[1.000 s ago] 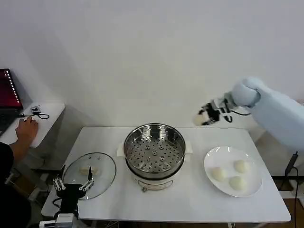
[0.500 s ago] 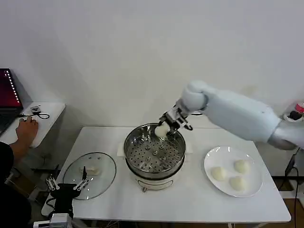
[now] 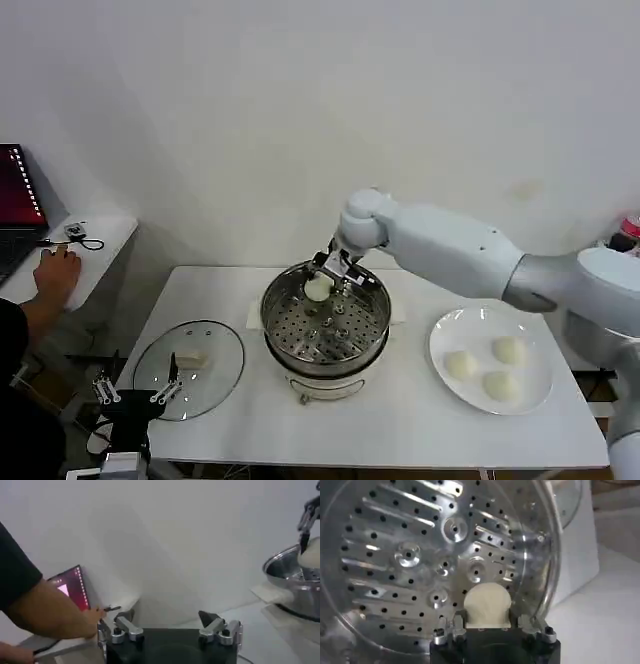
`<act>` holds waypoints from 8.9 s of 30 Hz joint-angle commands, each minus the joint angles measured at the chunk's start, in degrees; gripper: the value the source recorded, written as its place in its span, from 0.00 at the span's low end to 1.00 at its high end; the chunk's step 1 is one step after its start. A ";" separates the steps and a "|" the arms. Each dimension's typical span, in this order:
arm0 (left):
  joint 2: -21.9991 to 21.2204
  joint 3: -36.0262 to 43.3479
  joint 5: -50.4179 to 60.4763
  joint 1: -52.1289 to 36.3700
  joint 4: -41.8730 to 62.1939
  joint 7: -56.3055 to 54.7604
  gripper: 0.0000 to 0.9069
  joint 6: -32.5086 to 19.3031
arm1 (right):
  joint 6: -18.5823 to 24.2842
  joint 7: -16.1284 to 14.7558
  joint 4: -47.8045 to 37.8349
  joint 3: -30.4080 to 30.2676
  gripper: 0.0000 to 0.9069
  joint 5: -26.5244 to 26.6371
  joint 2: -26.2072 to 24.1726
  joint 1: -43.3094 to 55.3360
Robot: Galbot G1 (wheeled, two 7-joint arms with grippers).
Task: Take steamed baozi put them in steamer then cover it.
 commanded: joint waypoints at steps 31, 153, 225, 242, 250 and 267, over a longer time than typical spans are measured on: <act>2.57 3.09 -0.15 -2.23 -0.98 1.00 1.00 1.46 | -21.83 -1.72 26.18 -10.17 1.00 21.52 -36.48 22.28; 2.46 1.74 0.94 -7.75 0.67 1.50 1.00 2.52 | -58.61 14.53 8.67 -10.11 0.71 53.27 6.92 5.78; 2.35 5.27 3.42 -7.15 5.78 1.94 1.00 2.59 | -28.55 -4.49 27.29 26.17 1.00 7.32 -55.01 -36.79; 1.99 4.54 3.49 -6.96 6.49 1.89 1.00 2.50 | -28.98 -3.10 19.00 26.90 1.00 5.51 -46.62 -39.06; 1.95 4.54 3.53 -7.08 6.59 1.87 1.00 2.46 | -30.53 -3.13 19.05 26.71 0.80 5.89 -46.26 -39.10; 2.20 4.34 3.09 -7.43 6.71 1.93 1.00 2.34 | -30.04 -7.07 19.65 24.99 0.66 10.55 -46.84 -22.89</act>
